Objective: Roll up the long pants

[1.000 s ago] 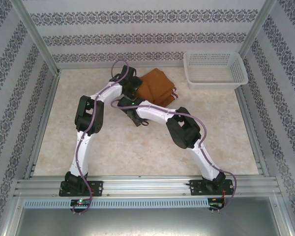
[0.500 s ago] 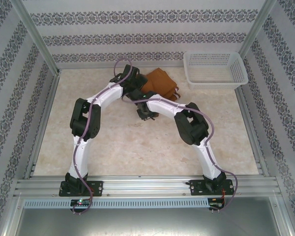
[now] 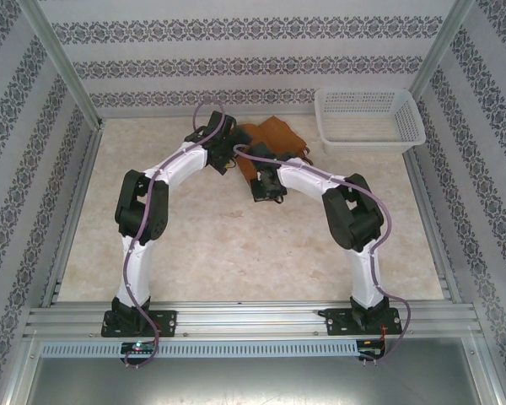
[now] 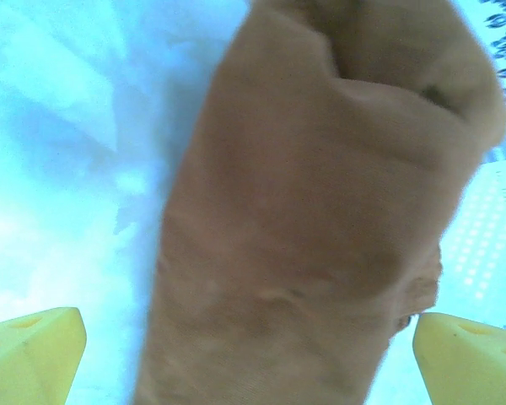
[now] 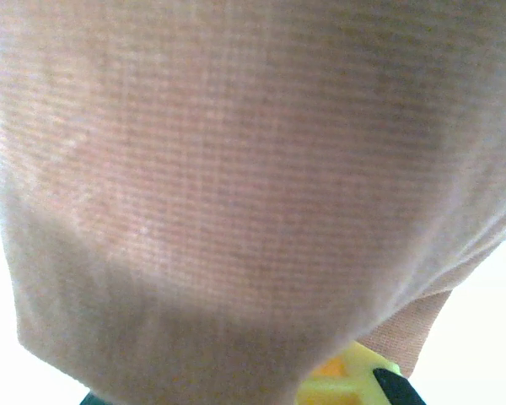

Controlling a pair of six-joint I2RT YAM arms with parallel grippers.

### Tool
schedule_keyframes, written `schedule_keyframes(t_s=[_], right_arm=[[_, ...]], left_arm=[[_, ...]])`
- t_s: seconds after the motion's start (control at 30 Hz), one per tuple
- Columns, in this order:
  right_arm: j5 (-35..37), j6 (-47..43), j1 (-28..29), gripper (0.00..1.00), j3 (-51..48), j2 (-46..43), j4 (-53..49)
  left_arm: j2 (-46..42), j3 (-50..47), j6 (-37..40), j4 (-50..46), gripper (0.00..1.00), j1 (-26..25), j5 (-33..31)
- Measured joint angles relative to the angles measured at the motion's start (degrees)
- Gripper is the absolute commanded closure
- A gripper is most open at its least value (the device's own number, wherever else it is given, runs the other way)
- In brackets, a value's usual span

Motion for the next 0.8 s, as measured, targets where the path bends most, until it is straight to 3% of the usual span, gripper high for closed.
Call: schedule_keyframes(t_s=[0.43,0.8], right_arm=[[-22.9,5.5,-6.1,1.00,-5.0,-8.6,-0.7],[-35.7,13.0,-12.6,1.00,-13.7,-13.4,6.6]], left_arm=[[3.6,2.2,0.5,3.5,0.00,-0.3,1.7],[7.1,6.3,0.6,7.9,0.00,-2.8,3.3]])
